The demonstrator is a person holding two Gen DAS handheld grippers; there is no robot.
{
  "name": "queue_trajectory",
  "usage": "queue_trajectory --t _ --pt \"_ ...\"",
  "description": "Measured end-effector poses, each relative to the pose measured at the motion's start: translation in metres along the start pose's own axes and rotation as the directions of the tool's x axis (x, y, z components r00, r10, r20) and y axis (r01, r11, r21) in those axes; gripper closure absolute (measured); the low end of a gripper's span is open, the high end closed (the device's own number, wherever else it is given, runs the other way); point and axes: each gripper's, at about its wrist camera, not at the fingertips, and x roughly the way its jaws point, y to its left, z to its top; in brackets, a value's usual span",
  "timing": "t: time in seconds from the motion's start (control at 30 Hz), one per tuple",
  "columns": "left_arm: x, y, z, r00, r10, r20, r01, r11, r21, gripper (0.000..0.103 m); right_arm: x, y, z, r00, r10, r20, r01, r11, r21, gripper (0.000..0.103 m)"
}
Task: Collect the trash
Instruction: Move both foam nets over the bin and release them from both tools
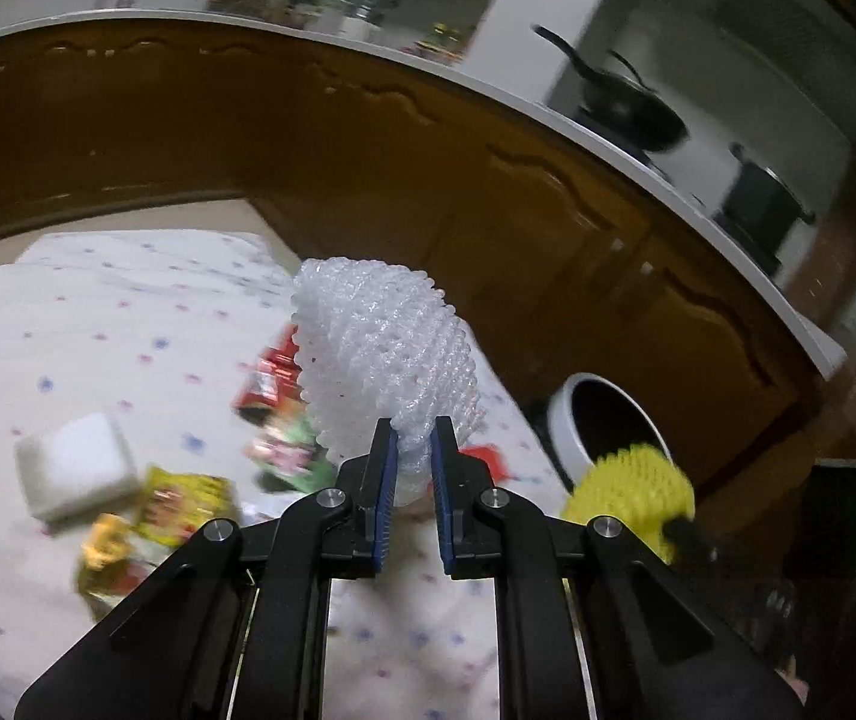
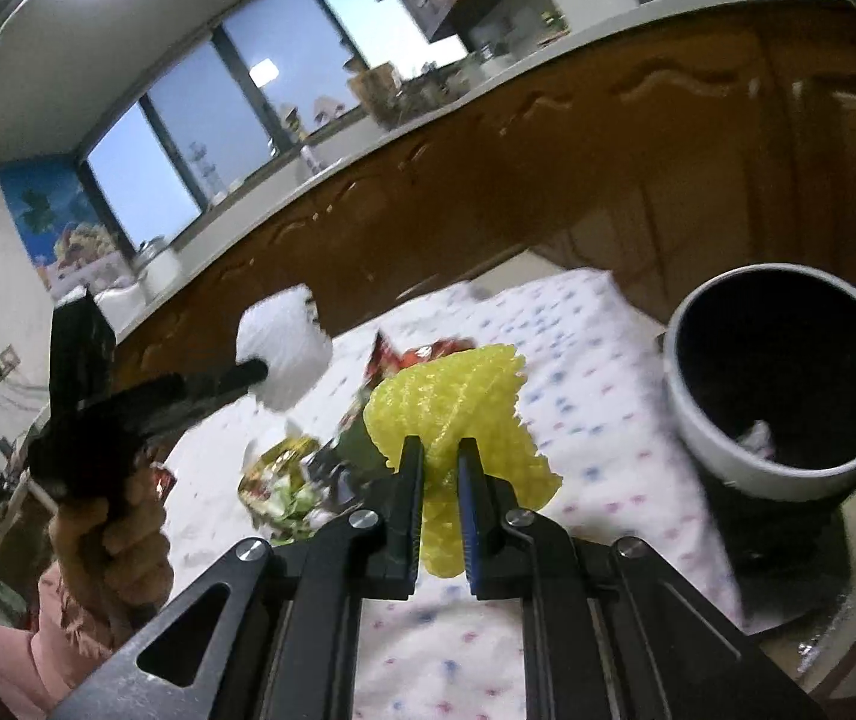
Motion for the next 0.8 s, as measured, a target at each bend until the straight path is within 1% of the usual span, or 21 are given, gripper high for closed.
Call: queue_trajectory --t 0.1,0.13,0.3,0.37,0.5,0.6,0.67,0.8 --pt "0.008 -0.023 -0.004 0.999 -0.046 -0.028 0.047 0.998 0.029 0.093 -0.013 -0.015 0.004 1.000 -0.021 0.021 0.021 1.000 0.017 0.092" --pt "0.012 -0.032 -0.006 0.997 -0.062 -0.040 0.063 0.997 0.043 0.093 -0.019 -0.022 0.006 0.999 -0.042 0.031 0.042 0.999 0.021 0.092" --pt "0.027 -0.071 -0.012 0.991 -0.105 -0.086 0.116 0.985 0.124 0.093 -0.038 -0.049 0.016 0.992 -0.101 0.069 0.098 0.994 0.048 0.092" --pt "0.038 -0.089 -0.014 0.987 -0.116 -0.110 0.133 0.979 0.156 0.093 -0.045 -0.060 0.020 0.988 -0.128 0.085 0.123 0.991 0.059 0.092" --pt "0.058 -0.111 -0.015 0.979 -0.127 -0.156 0.156 0.969 0.190 0.093 -0.049 -0.073 0.024 0.983 -0.161 0.093 0.155 0.986 0.065 0.092" --pt "0.072 -0.126 -0.014 0.971 -0.146 -0.187 0.184 0.961 0.207 0.093 -0.050 -0.085 0.027 0.977 -0.188 0.099 0.182 0.981 0.074 0.092" --pt "0.086 -0.139 -0.013 0.962 -0.163 -0.219 0.212 0.953 0.219 0.093 -0.050 -0.094 0.030 0.974 -0.202 0.102 0.194 0.977 0.083 0.092" --pt "0.112 -0.163 -0.013 0.953 -0.158 -0.257 0.225 0.940 0.256 0.093 -0.048 -0.113 0.037 0.965 -0.241 0.108 0.230 0.967 0.106 0.092"
